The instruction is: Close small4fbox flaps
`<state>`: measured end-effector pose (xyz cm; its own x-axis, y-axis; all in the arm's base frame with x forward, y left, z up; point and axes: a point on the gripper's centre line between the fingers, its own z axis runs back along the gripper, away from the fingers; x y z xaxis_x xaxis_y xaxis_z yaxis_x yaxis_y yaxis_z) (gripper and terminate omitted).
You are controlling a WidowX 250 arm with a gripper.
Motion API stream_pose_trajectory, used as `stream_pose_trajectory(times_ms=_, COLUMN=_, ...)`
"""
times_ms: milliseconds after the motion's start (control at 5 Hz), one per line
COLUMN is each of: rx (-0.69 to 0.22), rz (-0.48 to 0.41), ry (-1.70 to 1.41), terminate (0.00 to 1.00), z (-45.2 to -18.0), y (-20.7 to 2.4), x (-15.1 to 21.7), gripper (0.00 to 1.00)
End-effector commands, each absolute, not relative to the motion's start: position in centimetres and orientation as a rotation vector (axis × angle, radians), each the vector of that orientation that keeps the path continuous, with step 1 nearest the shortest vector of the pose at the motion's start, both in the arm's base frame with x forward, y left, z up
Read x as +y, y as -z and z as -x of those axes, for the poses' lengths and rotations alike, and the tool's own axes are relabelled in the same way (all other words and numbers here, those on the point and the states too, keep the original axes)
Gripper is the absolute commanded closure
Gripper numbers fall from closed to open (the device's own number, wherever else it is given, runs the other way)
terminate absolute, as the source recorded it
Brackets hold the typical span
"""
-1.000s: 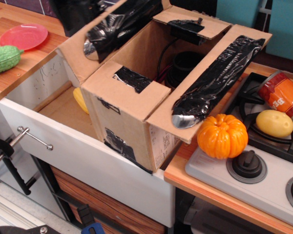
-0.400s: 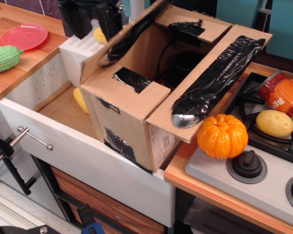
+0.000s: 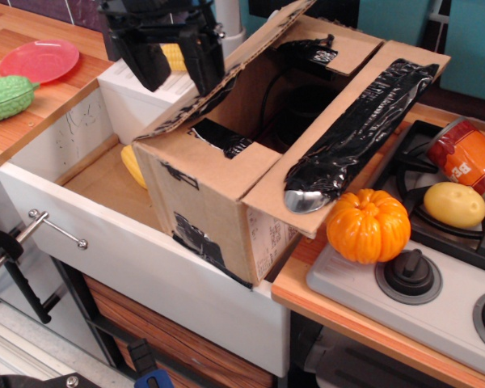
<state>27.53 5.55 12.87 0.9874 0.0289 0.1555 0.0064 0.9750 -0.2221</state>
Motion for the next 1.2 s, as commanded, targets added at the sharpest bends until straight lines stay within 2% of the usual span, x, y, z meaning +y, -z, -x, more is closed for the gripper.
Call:
stream_pose_trajectory(times_ms=0, rx=-0.228, rz=0.253, ry=-0.01, terminate=0.0, z=-24.7, y=-11.2, x=6.1, gripper=0.0)
stream_pose_trajectory(times_ms=400, rx=-0.273, rz=0.29, ry=0.017, terminate=0.0, z=-23.2, y=-8.1, x=6.6, gripper=0.0)
stream_pose_trajectory(times_ms=600, rx=-0.241, rz=0.33, ry=0.011, terminate=0.0, z=-23.7, y=-7.2, x=6.4, gripper=0.0)
stream_pose_trajectory(times_ms=800, rx=-0.235, rz=0.3, ry=-0.002, terminate=0.0, z=-24.2, y=-6.8, x=5.4, gripper=0.0)
stream_pose_trajectory(times_ms=1000, rx=-0.253, rz=0.185, ry=-0.034, terminate=0.0, z=-24.5, y=-8.0, x=4.0, gripper=0.0)
